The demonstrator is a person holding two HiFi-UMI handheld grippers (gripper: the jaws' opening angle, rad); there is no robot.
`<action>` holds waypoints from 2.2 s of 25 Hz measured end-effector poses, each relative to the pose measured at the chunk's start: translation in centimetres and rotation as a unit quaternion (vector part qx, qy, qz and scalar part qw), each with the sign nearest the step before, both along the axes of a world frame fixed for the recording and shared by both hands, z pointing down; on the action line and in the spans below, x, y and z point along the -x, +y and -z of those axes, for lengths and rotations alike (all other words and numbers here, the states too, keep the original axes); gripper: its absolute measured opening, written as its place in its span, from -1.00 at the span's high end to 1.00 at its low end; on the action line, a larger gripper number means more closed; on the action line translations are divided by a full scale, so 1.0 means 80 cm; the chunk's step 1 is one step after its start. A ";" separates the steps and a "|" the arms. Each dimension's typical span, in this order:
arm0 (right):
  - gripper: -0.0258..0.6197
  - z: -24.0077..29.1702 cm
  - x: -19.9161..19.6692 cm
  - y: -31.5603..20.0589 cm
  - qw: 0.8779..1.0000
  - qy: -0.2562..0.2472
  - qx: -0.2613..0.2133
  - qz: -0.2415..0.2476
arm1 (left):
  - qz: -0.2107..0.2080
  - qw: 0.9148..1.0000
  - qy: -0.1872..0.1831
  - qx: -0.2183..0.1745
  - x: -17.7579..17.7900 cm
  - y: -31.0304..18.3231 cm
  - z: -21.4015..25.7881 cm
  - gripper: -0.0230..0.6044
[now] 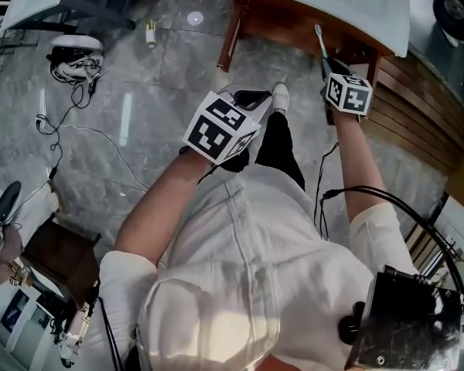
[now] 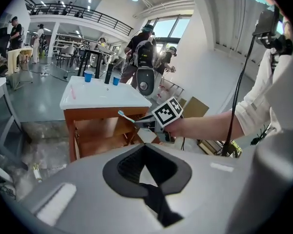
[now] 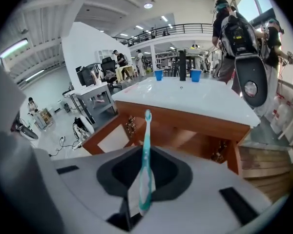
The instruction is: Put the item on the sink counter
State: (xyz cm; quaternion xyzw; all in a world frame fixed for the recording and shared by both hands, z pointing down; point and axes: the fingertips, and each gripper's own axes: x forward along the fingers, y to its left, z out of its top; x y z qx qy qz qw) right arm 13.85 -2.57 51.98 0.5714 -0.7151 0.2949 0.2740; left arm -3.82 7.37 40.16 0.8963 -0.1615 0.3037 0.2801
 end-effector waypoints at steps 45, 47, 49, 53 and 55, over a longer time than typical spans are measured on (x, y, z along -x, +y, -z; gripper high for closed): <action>0.77 -0.422 0.003 -0.302 0.992 -0.053 0.041 -0.103 | 0.096 0.985 -0.020 0.143 -0.080 -0.139 -0.302 0.92; 0.77 -0.427 0.003 -0.303 0.993 -0.050 0.035 -0.102 | 0.096 0.985 -0.020 0.144 -0.080 -0.138 -0.308 0.92; 0.77 -0.430 0.002 -0.301 0.993 -0.046 0.031 -0.104 | 0.093 0.985 -0.021 0.143 -0.078 -0.137 -0.311 0.91; 0.76 -0.433 0.006 -0.298 0.994 -0.039 0.029 -0.095 | 0.090 0.986 -0.016 0.139 -0.075 -0.137 -0.309 0.92; 0.67 -0.430 0.008 -0.298 0.995 -0.040 0.027 -0.092 | 0.091 0.986 -0.013 0.138 -0.074 -0.138 -0.307 0.91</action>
